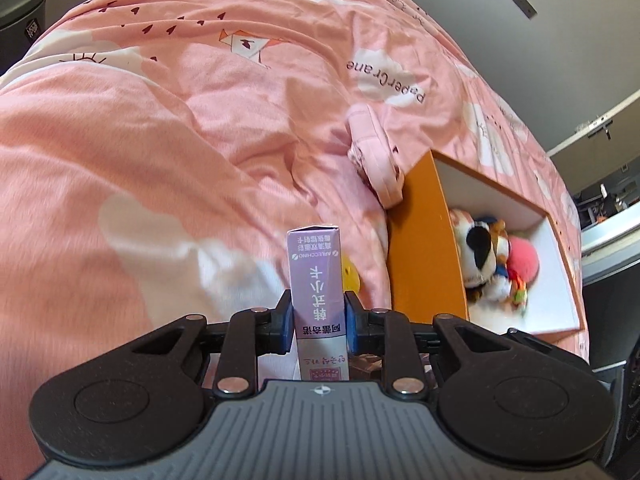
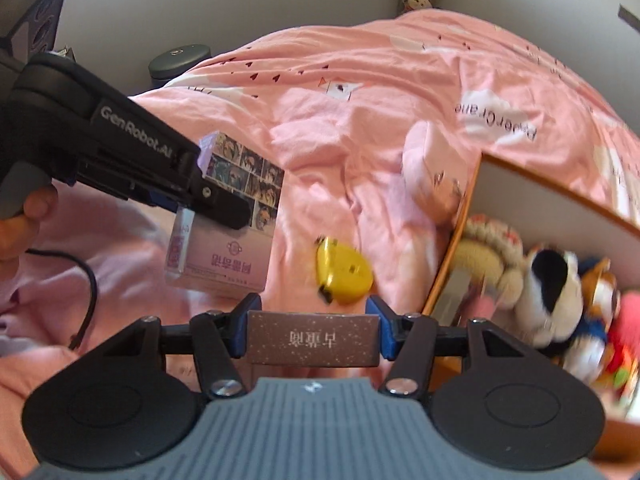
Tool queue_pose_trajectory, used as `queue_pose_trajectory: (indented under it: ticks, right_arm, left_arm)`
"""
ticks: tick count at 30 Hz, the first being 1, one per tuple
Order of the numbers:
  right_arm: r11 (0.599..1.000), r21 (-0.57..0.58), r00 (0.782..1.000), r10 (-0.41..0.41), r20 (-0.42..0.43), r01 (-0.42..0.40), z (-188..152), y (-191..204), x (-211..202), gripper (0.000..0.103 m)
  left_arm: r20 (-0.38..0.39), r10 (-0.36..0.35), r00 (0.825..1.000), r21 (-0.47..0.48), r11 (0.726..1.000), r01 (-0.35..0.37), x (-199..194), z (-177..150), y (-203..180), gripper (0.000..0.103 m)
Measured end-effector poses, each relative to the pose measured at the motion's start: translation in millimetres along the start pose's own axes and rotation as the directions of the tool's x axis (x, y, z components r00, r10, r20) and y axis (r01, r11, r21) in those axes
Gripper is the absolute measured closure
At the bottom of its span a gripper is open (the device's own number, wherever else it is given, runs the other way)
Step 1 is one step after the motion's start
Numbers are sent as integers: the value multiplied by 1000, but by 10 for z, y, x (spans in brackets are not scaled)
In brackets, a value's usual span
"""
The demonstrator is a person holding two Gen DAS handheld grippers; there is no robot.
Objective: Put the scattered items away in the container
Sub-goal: 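Lift both held boxes and carry them toward the orange box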
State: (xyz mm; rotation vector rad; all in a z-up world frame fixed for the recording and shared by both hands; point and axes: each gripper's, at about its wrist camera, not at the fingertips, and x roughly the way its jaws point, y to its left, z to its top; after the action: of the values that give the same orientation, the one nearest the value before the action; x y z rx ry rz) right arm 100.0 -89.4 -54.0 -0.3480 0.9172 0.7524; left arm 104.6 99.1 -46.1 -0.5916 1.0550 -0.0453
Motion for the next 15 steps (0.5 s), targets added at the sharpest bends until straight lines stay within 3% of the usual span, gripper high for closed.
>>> queue_pose_trajectory:
  ticks: [4, 10, 15]
  right_arm:
    - [995, 100, 999, 23, -26, -20, -293, -102, -43, 43]
    - [990, 138, 995, -27, -93, 39, -568, -177, -50, 41]
    - [992, 98, 996, -77, -33, 80, -622, -110, -193, 38]
  left_arm:
    - [-45, -25, 999, 41, 999, 27, -20, -208, -108, 75]
    - [-115, -21, 993, 103, 994, 33, 122, -440, -294, 75]
    - [-142, 2, 990, 127, 992, 16, 193, -558, -350, 75]
